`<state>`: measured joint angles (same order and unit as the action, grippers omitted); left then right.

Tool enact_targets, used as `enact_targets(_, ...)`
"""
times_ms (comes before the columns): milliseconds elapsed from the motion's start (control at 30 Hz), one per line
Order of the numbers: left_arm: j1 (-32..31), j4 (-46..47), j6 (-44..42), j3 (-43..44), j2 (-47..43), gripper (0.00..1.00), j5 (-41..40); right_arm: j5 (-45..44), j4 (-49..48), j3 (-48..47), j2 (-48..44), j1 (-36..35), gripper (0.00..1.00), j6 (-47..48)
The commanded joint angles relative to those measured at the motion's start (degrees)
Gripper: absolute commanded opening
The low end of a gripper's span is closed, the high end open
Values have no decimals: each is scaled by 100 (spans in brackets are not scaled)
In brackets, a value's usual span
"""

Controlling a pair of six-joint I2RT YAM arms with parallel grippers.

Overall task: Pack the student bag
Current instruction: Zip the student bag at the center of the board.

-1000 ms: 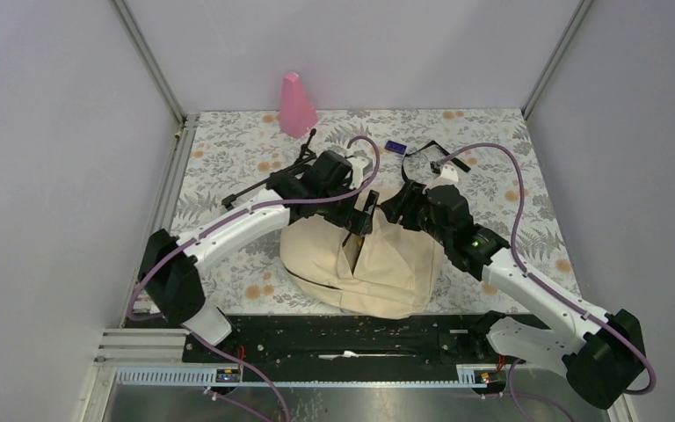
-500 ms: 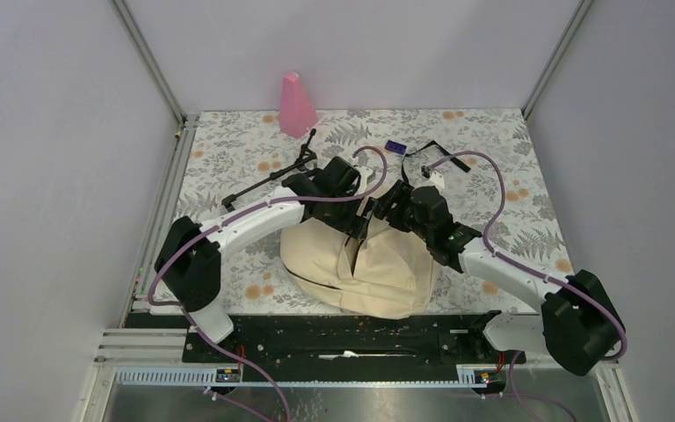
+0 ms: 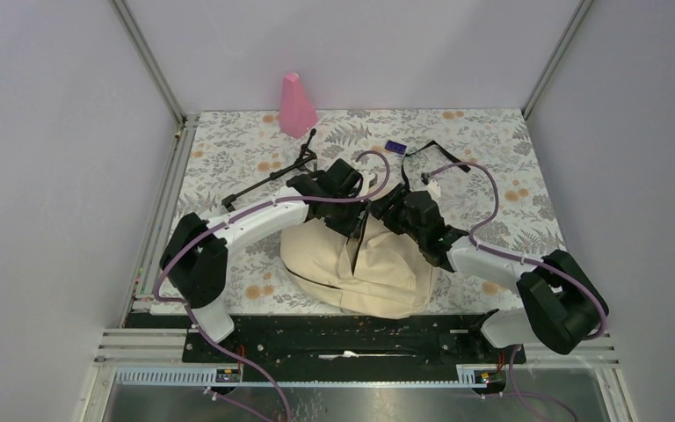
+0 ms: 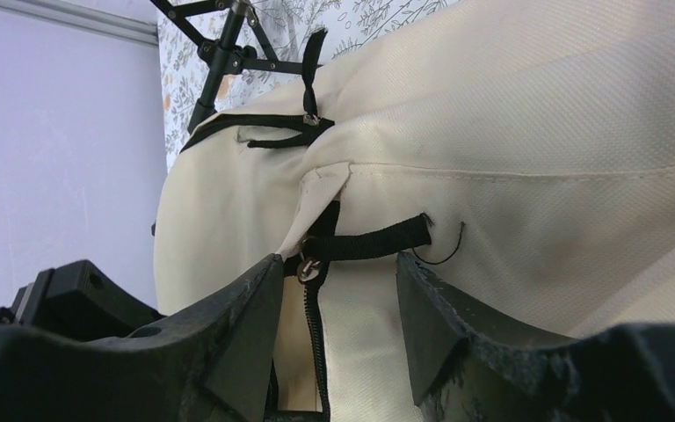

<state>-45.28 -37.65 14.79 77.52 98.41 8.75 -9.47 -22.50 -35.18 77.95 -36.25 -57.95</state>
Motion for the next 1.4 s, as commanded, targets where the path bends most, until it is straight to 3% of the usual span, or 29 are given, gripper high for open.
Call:
enact_targets(0, -7, 3, -56, 140, -6, 36, 137, -155, -511, -22, 247, 9, 56, -410)
enact_targets(300, -7, -13, -77, 162, 23, 27, 217, -530, -546, -168, 706, 6, 51, -716)
enact_targets(600, -16, -14, -81, 176, 45, 13, 290, -805, -651, -374, 920, 8, 31, -667)
enact_targets(1100, -34, -31, -81, 202, 20, 10, 320, -740, -758, -613, 1370, 7, 32, -533)
enact_targets(1200, -34, -35, -90, 203, 21, 9, 312, -635, -1032, -554, 1416, 4, 23, -532)
enact_targets(1300, -43, -32, -90, 203, 20, 9, 303, -621, -1070, -569, 1313, 10, 3, -333)
enact_targets(1367, -43, -37, -99, 200, 18, 9, 295, -625, -1093, -558, 1163, 12, 0, -111)
